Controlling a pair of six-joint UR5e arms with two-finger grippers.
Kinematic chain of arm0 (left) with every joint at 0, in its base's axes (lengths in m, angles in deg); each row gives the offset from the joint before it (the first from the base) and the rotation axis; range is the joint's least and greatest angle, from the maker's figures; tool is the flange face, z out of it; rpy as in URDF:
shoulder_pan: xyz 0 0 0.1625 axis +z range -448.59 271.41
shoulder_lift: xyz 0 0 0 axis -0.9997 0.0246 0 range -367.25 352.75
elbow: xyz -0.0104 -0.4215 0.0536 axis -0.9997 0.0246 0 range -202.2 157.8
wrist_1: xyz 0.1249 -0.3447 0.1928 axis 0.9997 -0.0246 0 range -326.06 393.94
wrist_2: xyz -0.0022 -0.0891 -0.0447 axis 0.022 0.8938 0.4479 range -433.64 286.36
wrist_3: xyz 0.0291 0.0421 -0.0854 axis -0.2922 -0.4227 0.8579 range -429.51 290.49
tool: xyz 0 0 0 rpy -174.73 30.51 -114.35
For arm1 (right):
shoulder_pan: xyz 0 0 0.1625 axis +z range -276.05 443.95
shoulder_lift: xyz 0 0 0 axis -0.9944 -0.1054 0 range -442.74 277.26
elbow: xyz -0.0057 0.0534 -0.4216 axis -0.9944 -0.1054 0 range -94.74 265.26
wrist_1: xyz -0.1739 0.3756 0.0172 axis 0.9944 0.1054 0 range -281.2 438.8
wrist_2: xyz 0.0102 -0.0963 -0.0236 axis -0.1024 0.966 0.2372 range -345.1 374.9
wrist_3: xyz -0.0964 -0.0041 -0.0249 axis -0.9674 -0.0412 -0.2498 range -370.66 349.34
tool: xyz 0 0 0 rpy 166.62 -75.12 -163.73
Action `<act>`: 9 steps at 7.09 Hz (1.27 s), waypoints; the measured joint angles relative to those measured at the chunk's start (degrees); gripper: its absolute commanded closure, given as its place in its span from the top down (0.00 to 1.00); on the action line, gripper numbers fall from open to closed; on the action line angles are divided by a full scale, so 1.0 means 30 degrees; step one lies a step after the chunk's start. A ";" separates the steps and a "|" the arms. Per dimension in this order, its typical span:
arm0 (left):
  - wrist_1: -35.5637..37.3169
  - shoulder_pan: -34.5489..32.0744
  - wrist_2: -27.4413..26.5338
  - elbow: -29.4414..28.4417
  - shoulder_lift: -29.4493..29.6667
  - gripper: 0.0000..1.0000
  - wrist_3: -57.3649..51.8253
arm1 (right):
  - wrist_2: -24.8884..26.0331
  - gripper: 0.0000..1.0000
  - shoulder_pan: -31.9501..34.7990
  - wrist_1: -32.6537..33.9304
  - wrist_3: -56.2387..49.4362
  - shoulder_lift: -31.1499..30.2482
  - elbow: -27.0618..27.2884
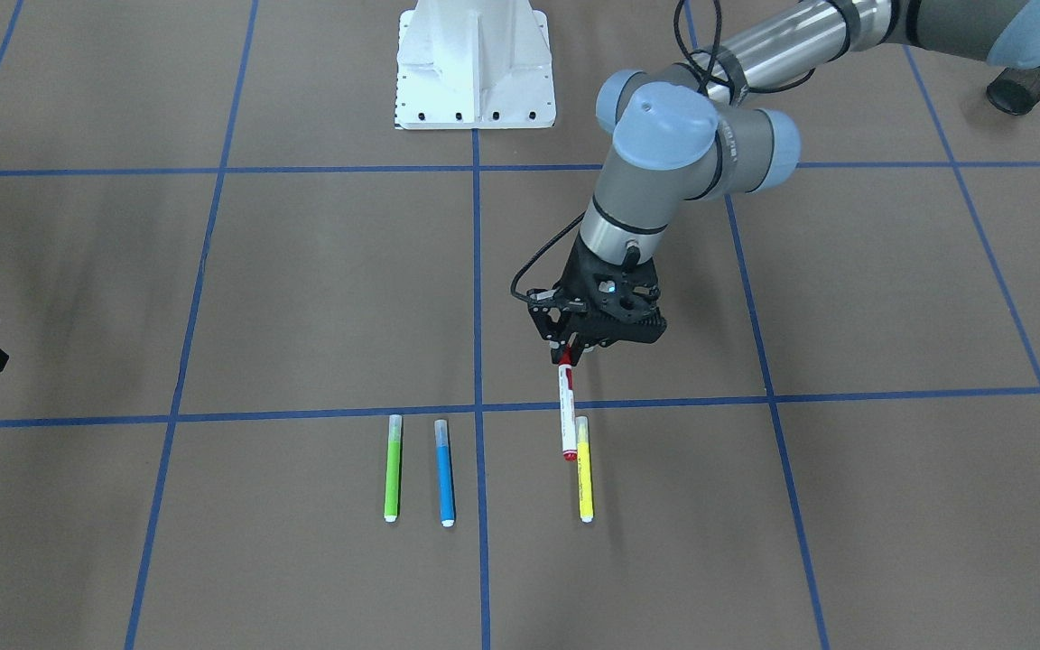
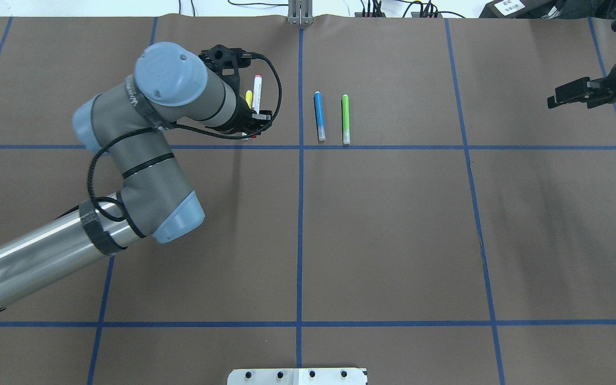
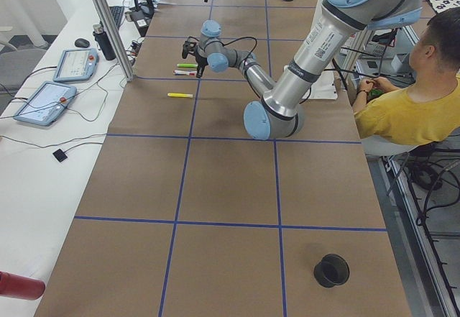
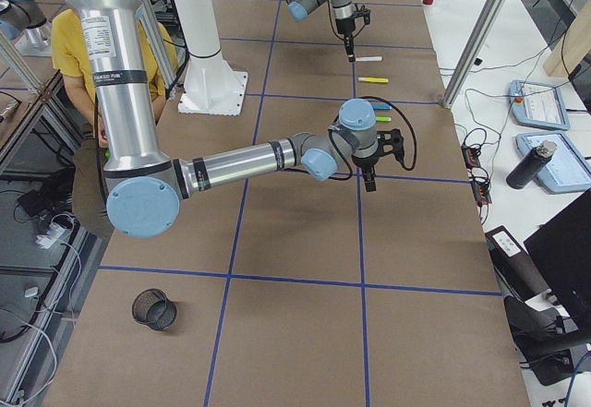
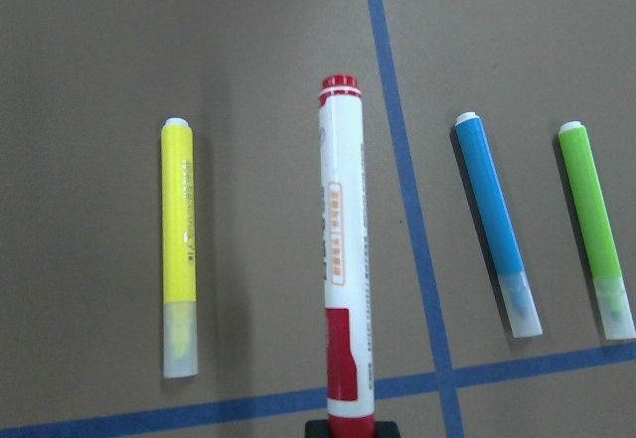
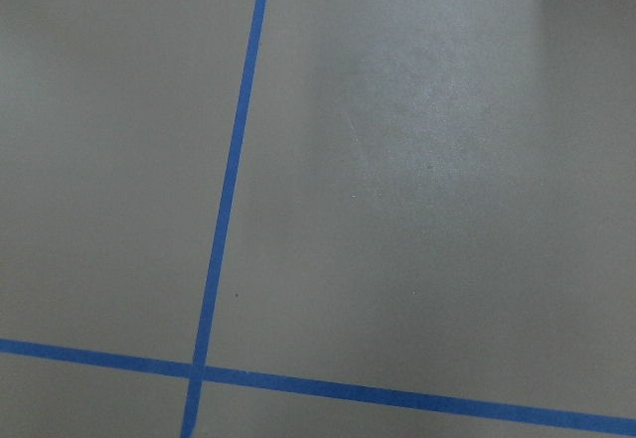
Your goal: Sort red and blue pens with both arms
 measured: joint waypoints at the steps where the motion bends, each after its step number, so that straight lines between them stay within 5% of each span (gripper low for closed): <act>1: 0.3213 -0.0380 -0.0056 0.1963 -0.0440 0.00 -0.0353 | 0.0000 0.99 0.0010 -0.0003 0.0000 -0.0013 -0.0003; 4: 1.2389 -0.2341 -0.0777 0.6999 -0.2069 0.00 -0.5866 | 0.0000 0.99 0.0012 -0.0030 0.0000 -0.0023 -0.0047; 6: 1.4647 -0.4467 -0.0838 0.8461 -0.4014 0.00 -1.0781 | 0.0000 0.99 -0.0003 -0.0053 0.0001 -0.0023 -0.0057; 9: 1.8435 -0.7450 -0.0951 0.8676 -0.4410 0.00 -1.6526 | 0.0019 0.99 -0.0006 -0.0088 0.0000 -0.0020 -0.0012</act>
